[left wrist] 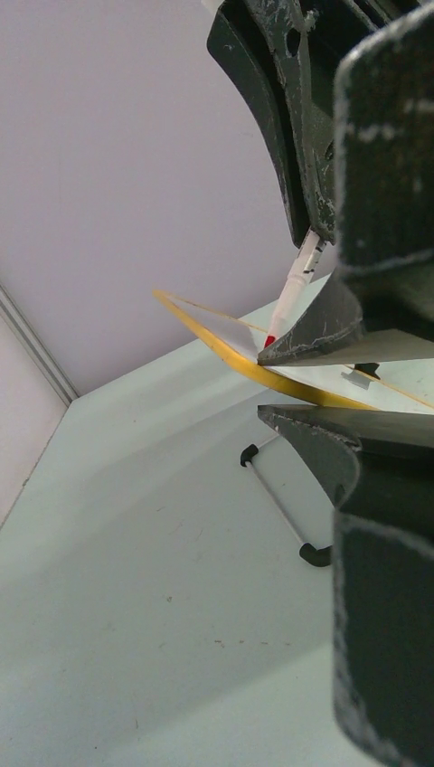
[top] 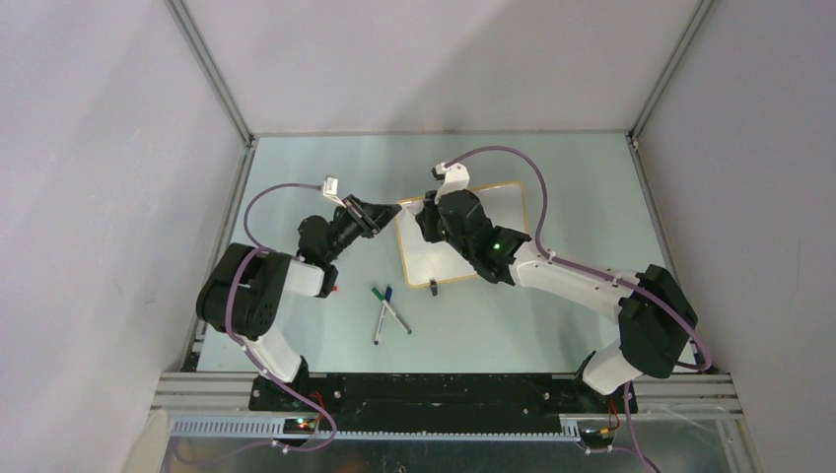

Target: Write a sentence on the whiteboard

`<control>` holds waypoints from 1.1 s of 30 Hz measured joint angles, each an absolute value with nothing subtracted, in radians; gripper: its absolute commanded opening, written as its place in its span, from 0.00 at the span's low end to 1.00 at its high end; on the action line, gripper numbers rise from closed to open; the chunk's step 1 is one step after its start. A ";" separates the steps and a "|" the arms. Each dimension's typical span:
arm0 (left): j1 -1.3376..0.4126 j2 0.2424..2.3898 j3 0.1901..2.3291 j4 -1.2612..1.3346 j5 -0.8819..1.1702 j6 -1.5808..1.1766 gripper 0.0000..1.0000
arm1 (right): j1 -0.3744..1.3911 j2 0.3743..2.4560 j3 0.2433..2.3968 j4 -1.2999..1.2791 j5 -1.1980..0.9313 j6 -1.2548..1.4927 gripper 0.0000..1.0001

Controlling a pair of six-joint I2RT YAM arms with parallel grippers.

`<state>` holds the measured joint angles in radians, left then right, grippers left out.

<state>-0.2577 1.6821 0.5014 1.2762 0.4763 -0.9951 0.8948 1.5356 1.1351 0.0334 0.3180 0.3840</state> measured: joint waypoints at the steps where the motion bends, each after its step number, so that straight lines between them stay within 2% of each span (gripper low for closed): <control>1: -0.258 1.682 0.501 1.276 0.476 -0.995 0.25 | 0.895 1.536 1.136 0.033 0.319 0.384 0.00; 33: -0.258 1.681 0.501 1.270 0.475 -0.994 0.24 | 0.892 1.551 1.155 -0.020 0.333 0.391 0.00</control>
